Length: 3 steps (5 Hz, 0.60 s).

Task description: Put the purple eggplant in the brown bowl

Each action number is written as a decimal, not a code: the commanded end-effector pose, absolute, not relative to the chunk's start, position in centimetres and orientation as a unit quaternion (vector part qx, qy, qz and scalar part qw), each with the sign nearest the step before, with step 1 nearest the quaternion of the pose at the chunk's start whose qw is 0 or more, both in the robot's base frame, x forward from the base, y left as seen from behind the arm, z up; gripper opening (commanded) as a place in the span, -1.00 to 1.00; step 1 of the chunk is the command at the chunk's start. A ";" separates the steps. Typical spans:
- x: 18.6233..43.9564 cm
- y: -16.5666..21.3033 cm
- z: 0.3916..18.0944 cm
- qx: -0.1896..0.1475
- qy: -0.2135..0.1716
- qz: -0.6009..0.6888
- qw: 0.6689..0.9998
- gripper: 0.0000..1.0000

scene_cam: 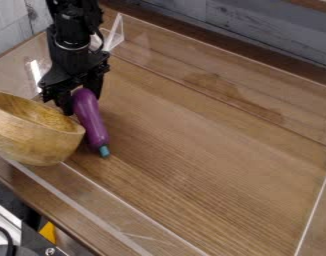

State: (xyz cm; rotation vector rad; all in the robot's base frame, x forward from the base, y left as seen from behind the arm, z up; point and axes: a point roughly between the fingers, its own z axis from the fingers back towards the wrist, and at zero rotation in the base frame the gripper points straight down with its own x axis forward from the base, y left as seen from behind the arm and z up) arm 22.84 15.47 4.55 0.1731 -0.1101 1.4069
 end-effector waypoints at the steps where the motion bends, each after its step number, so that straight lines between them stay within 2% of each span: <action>1: 22.9 15.9 6.6 0.074 -0.084 0.656 0.746 -1.00; 3: 22.3 15.3 6.4 0.078 -0.083 0.665 0.738 -1.00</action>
